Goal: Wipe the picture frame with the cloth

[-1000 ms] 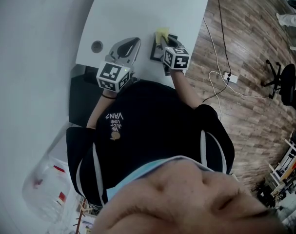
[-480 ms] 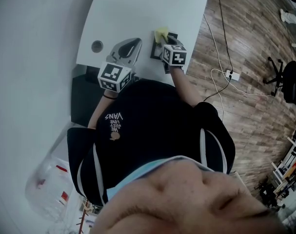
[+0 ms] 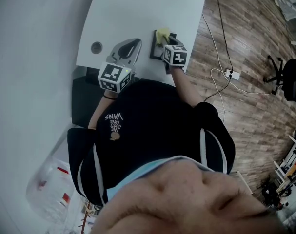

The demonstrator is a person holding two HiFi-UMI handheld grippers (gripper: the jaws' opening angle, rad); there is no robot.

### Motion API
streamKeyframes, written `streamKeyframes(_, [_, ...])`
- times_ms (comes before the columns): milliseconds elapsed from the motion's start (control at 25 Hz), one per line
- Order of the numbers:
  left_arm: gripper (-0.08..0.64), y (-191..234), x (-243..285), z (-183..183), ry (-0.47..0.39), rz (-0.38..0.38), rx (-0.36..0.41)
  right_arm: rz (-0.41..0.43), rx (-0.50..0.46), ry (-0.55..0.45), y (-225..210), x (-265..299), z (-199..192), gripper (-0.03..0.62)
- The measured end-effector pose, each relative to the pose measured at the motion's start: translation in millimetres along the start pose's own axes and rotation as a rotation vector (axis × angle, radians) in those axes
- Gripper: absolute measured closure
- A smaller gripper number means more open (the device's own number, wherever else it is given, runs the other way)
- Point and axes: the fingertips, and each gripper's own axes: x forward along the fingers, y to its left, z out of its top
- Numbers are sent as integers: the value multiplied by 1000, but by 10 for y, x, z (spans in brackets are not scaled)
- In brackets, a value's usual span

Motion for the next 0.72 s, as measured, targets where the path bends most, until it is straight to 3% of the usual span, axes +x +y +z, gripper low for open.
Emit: streamKeyframes(720, [541,-143,151,15,9,-75,22,-115,70,-21,-524,-283,-84,546])
